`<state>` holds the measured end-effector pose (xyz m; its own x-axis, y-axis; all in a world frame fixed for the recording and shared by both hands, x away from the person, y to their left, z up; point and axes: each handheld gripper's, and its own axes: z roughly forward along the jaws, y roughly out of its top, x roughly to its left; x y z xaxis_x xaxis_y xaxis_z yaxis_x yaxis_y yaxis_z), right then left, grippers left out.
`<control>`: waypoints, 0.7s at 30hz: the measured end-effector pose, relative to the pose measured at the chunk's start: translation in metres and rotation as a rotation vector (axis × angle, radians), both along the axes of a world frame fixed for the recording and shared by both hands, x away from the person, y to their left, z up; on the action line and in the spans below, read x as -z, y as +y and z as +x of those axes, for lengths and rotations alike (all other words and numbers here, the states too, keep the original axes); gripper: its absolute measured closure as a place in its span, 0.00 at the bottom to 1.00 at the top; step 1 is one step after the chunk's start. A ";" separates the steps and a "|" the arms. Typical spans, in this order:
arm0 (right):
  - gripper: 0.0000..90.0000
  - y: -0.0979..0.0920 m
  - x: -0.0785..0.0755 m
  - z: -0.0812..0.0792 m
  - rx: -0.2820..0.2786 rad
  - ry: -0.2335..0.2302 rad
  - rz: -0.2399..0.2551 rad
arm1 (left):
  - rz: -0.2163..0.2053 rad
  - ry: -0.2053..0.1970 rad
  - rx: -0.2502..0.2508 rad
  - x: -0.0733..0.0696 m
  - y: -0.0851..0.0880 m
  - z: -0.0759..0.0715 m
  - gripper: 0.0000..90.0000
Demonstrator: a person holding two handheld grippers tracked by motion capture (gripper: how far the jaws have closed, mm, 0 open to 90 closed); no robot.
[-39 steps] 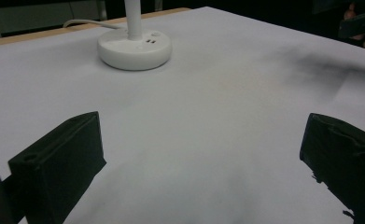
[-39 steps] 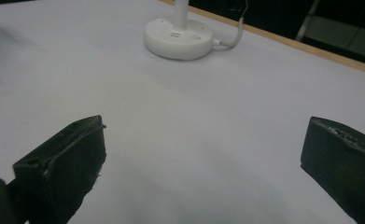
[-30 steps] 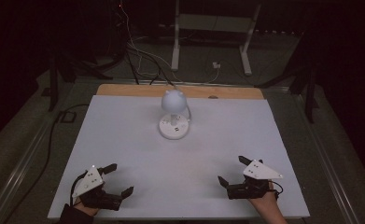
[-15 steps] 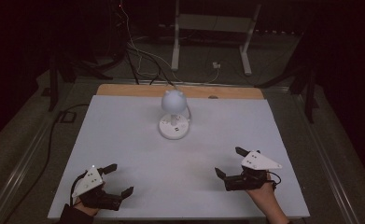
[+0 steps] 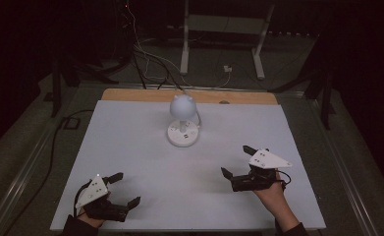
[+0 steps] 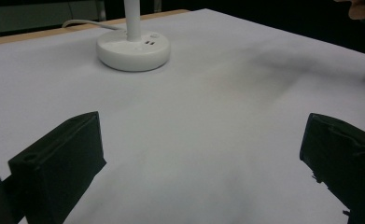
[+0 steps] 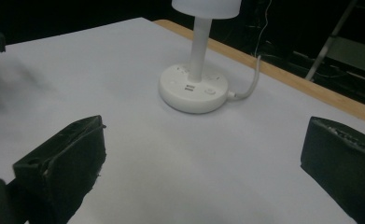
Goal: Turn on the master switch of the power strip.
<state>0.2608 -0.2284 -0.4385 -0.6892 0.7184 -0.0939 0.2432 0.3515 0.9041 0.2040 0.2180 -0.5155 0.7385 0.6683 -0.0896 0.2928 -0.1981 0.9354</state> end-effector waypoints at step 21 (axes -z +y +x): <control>0.00 0.016 -0.019 0.029 -0.006 -0.013 0.019 | -0.001 0.005 0.003 0.000 0.000 0.000 0.00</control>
